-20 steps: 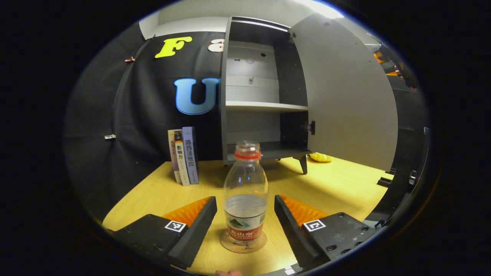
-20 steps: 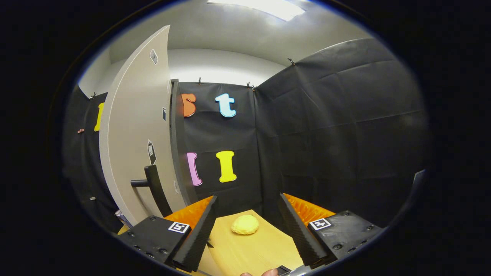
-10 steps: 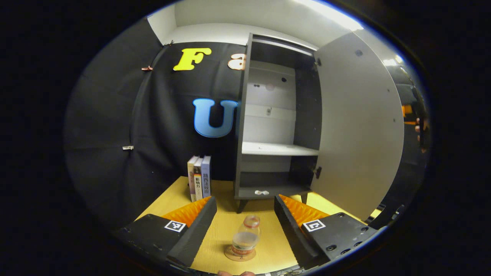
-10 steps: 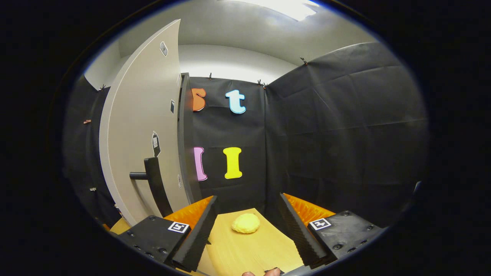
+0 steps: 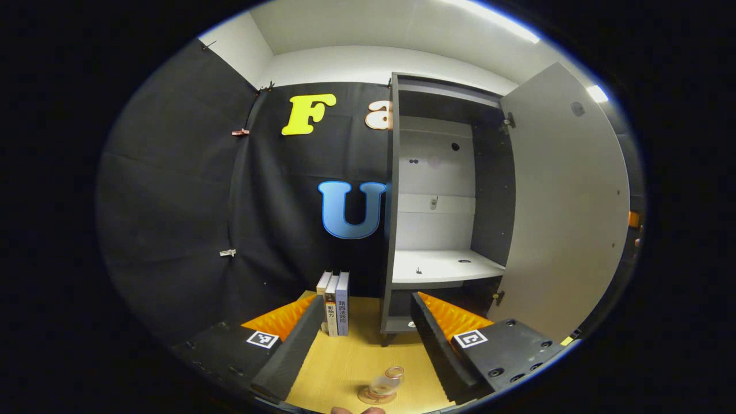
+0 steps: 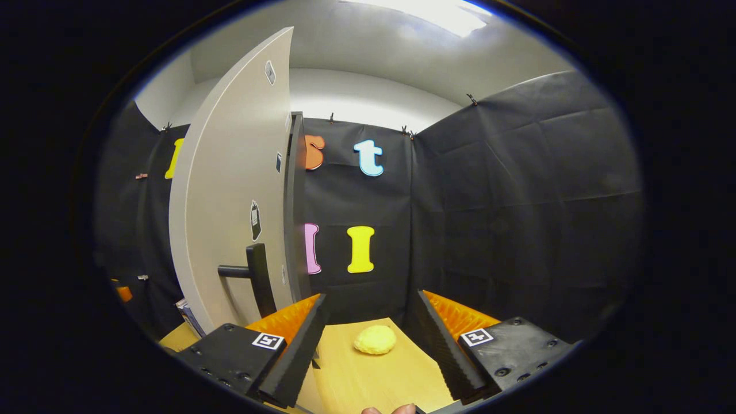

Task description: Open the cabinet door with the right hand, grasp the bottle in the cabinet with the left hand and place it on the coaster, then close the cabinet door with the right hand.

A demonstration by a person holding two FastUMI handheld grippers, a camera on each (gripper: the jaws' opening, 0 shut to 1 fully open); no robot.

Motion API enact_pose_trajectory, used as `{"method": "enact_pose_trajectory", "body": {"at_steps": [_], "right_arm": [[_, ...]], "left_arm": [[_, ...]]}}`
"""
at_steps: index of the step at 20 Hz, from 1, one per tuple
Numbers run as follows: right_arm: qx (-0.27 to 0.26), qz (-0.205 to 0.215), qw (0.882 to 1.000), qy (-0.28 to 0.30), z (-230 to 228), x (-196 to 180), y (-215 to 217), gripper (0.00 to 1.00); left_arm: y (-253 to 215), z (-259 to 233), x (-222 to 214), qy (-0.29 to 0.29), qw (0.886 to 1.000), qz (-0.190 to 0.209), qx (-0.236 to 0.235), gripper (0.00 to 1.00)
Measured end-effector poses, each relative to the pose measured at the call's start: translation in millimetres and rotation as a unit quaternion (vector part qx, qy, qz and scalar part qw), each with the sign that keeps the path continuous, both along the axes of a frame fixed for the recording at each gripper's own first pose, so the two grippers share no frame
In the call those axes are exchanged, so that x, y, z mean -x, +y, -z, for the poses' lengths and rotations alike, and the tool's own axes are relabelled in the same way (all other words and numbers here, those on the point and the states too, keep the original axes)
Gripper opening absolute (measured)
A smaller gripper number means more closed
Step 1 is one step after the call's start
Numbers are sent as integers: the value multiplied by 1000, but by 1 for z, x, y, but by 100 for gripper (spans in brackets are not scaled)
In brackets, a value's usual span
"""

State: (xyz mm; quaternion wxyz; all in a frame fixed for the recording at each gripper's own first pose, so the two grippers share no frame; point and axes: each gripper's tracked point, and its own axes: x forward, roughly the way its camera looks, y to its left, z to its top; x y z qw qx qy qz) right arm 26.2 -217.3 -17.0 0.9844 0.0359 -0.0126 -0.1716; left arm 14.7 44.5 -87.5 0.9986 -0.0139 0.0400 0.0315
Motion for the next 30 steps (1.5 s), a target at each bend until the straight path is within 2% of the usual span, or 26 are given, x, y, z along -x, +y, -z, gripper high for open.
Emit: {"method": "enact_pose_trajectory", "body": {"at_steps": [1, 8, 10, 11, 12, 13, 15, 16, 17, 18, 22, 23, 24, 25, 26, 27, 28, 30], "right_arm": [[-7, 3, 1000, 3, 2, 1, 0, 95], [-51, 1, 999, 6, 8, 1, 14, 96], [-58, -15, 998, 6, 9, -6, 34, 100], [-60, -25, 998, 7, 8, -6, 47, 96], [-61, -33, 998, 7, 8, -2, 59, 100], [-62, -43, 997, 7, 8, 0, 70, 96], [-71, -61, 996, 6, 9, 0, 92, 96], [-77, -71, 994, 6, 10, -4, 101, 100], [-83, -81, 993, 6, 11, -7, 111, 97], [-90, -90, 992, 7, 12, -12, 120, 100], [-103, -119, 988, 7, 14, -24, 156, 100], [-103, -127, 987, 7, 13, -28, 165, 97], [-104, -134, 986, 7, 14, -31, 174, 100], [-105, -140, 984, 8, 14, -34, 183, 100], [-106, -149, 983, 10, 15, -38, 193, 96], [-107, -160, 981, 13, 16, -41, 204, 100], [-106, -174, 979, 15, 17, -44, 217, 97], [-102, -208, 973, 22, 18, -49, 243, 97]], "left_arm": [[0, -8, 0, -4, 1000, 3, -2, 92], [-5, -17, 9, -14, 999, 27, -11, 94], [-8, -15, 13, -12, 999, 34, -15, 94], [-7, -16, 15, -13, 999, 35, -16, 94], [-6, -16, 16, -14, 999, 36, -14, 95], [-6, -17, 17, -16, 999, 38, -11, 92], [-4, -17, 20, -15, 999, 40, -10, 94], [-3, -15, 21, -14, 999, 40, -11, 94], [-3, -15, 22, -13, 999, 40, -11, 92], [-3, -14, 22, -13, 999, 41, -10, 93], [-1, -16, 22, -14, 999, 43, -17, 95], [0, -18, 22, -15, 999, 43, -19, 95], [0, -18, 22, -15, 999, 43, -20, 92], [1, -18, 23, -16, 999, 42, -22, 95], [3, -18, 21, -17, 999, 42, -24, 95], [4, -18, 21, -16, 999, 42, -25, 95], [5, -16, 21, -15, 999, 41, -25, 92], [5, -15, 20, -14, 999, 40, -24, 95]]}}
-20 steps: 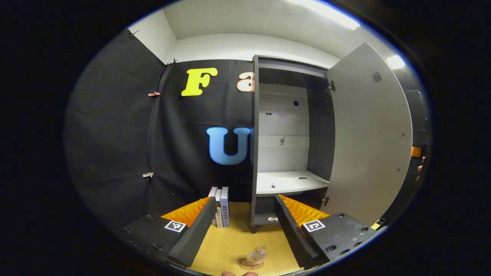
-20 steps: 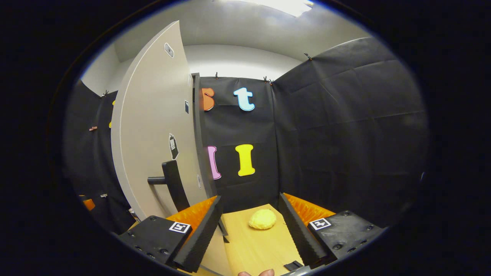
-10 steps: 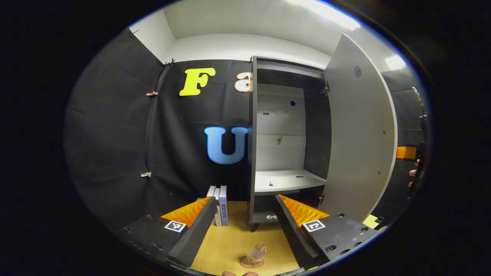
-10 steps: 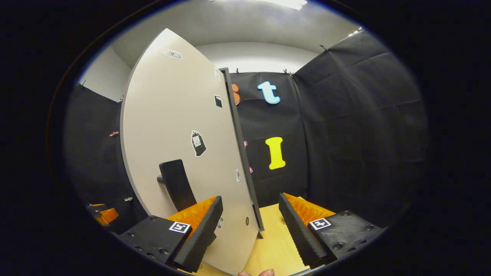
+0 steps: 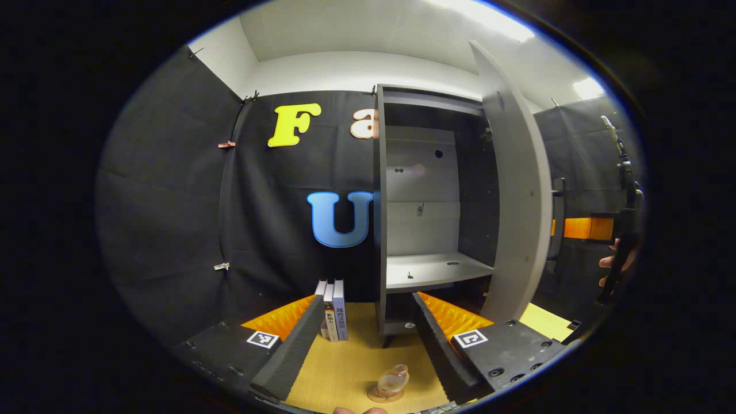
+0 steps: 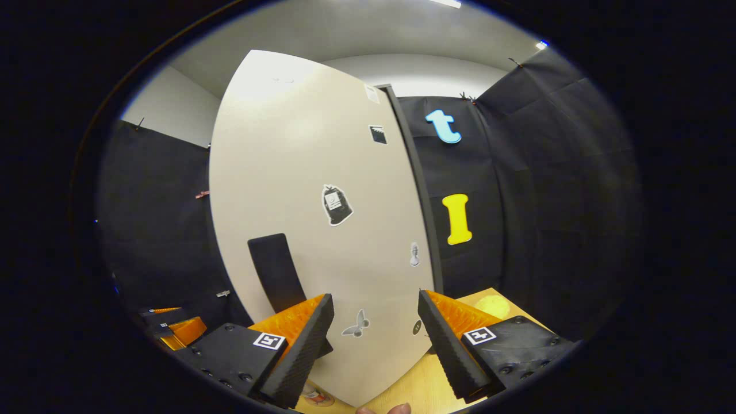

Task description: Open the cabinet door with the right hand, grasp the bottle in the cabinet with the left hand and place it on the coaster, then close the cabinet door with the right hand.

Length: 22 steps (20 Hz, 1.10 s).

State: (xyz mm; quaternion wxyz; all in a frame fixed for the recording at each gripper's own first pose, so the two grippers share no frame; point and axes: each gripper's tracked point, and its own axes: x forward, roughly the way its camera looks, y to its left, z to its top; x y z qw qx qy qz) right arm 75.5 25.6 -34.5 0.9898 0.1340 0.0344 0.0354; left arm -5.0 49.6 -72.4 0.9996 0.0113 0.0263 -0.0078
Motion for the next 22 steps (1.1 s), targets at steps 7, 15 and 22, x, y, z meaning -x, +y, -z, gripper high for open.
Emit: {"method": "enact_pose_trajectory", "body": {"at_steps": [7, 15, 22], "right_arm": [[0, -38, 999, 5, 4, 8, 27, 98], [32, -6, 999, -5, 3, 20, 4, 98], [53, 22, 998, -6, 3, 33, -15, 98]], "left_arm": [[-3, -7, -1, -7, 1000, -1, 3, 94], [-22, -11, 0, -10, 1000, 11, -4, 92], [-35, -16, 7, -16, 1000, 16, -7, 94]]}}
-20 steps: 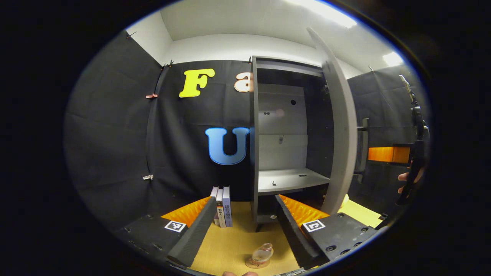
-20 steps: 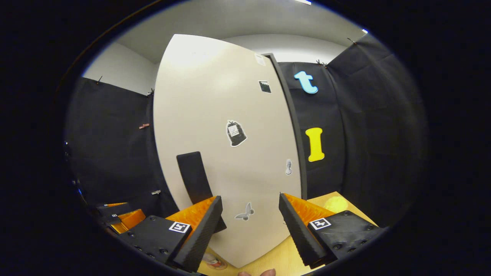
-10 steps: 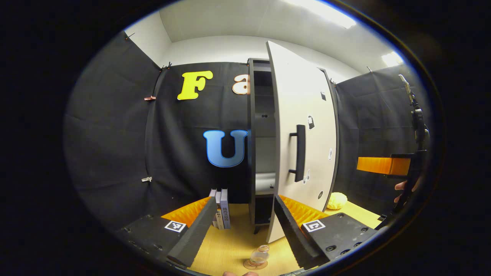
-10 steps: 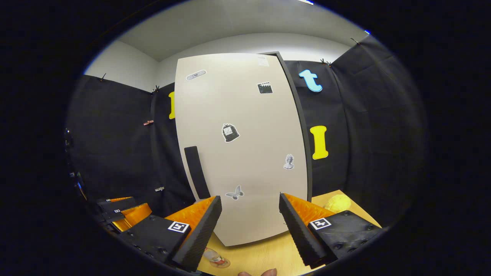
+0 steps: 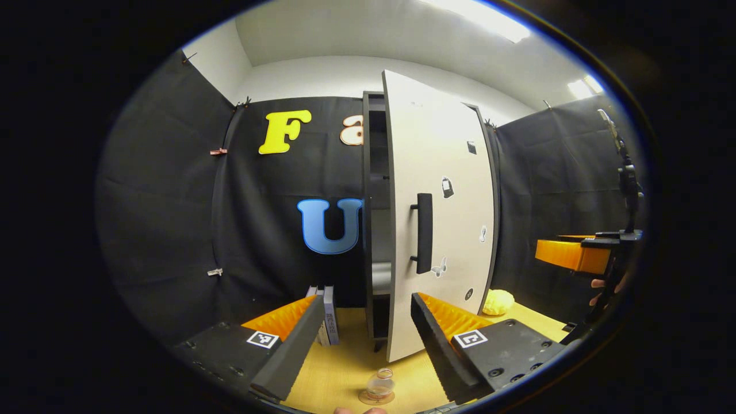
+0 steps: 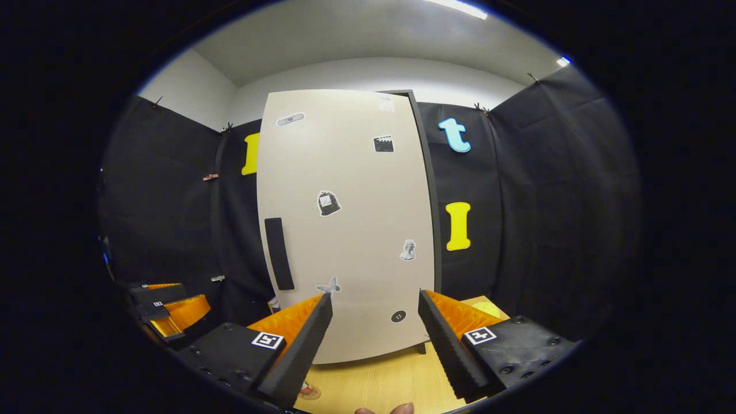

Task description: Open the cabinet door with the right hand, grasp the bottle in the cabinet with the left hand and place it on the coaster, then close the cabinet door with the right hand.

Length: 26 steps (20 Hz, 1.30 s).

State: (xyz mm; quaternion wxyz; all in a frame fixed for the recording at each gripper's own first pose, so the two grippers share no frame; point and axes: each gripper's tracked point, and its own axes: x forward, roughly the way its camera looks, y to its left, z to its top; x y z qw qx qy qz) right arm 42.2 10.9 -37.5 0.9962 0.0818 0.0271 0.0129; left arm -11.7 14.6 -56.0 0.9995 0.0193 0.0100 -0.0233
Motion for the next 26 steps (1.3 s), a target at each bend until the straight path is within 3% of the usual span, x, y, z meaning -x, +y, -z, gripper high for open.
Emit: {"method": "enact_pose_trajectory", "body": {"at_steps": [8, 26], "right_arm": [[34, 13, 999, 8, 8, 13, -7, 98], [58, 17, 998, 3, 3, 32, -14, 98]], "left_arm": [[3, -5, 7, -5, 1000, -14, -2, 95], [-6, -1, 13, 2, 1000, -18, 6, 94]]}}
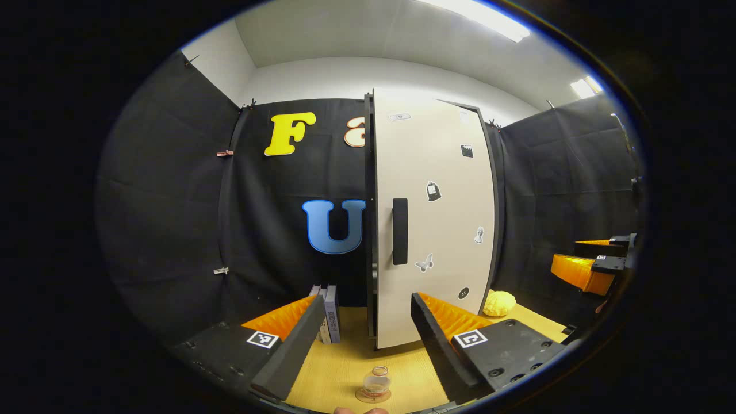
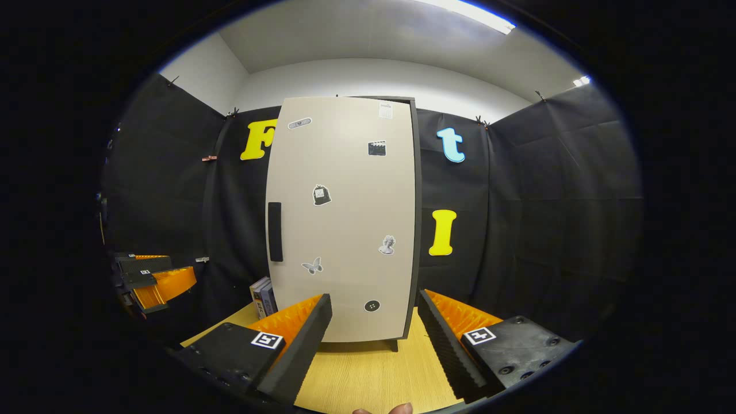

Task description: Open the cabinet door with the right hand, grasp the bottle in the cabinet with the left hand and place it on the coaster, then close the cabinet door with the right hand.

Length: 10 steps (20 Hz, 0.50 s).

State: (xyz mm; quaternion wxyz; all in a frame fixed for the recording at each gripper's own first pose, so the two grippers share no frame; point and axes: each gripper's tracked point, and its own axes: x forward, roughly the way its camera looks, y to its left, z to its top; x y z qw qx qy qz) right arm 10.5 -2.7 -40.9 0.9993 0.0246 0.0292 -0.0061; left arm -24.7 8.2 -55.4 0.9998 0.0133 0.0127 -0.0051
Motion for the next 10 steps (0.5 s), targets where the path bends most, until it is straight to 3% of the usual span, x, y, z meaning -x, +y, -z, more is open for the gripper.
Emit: {"method": "enact_pose_trajectory", "body": {"at_steps": [10], "right_arm": [[-4, -4, 1000, -1, -1, 1, 3, 98]], "left_arm": [[-1, -2, 2, -1, 1000, 3, -5, 95]]}}
